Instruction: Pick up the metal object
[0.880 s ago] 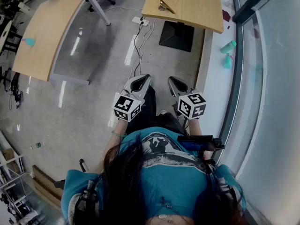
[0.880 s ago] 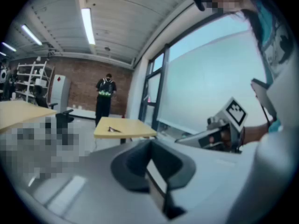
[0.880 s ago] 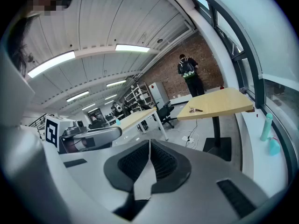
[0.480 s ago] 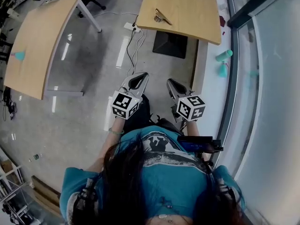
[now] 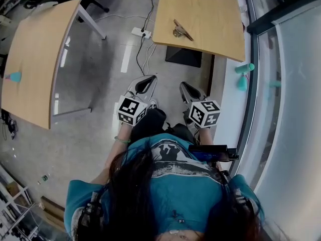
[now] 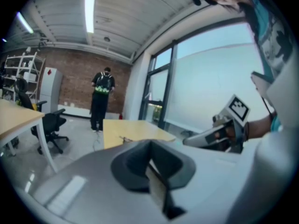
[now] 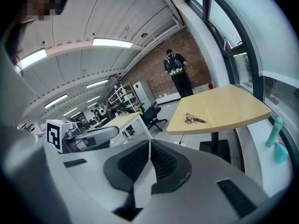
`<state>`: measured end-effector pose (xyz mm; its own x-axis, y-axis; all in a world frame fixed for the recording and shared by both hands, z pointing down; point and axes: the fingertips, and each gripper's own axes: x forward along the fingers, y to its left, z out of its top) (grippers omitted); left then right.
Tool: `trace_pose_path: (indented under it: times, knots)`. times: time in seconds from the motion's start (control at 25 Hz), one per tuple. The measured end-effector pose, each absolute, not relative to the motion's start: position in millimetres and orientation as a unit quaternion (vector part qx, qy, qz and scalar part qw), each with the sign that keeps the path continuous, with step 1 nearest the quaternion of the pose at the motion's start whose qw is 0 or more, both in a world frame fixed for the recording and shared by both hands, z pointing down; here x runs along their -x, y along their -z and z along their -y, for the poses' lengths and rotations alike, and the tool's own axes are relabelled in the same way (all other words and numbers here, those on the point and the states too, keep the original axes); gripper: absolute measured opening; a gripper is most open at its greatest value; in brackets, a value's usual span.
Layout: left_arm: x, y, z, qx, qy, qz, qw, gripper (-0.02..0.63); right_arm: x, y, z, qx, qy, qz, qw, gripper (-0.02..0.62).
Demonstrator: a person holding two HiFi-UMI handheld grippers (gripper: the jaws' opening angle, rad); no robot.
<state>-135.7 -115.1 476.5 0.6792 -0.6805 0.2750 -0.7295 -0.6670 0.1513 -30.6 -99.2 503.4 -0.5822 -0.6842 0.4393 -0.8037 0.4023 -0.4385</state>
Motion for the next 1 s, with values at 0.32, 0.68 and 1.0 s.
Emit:
trace_pose_path:
  times: [0.32, 0.68, 1.0]
  knots:
    - [155, -487, 167, -0.911, -0.101, 0.370, 0.148, 0.002, 45, -512, 134, -0.474, -0.328, 0.810, 0.108, 0.020]
    - [128, -501, 203, -0.910, -0.109, 0.367, 0.157, 0.002, 17, -526, 183, -0.482, -0.329, 0.807, 0.095, 0.021]
    - [132, -501, 279, -0.883, -0.107, 0.427, 0.160, 0.002, 4, -545, 284, -0.449, -0.302, 0.828, 0.147, 0.021]
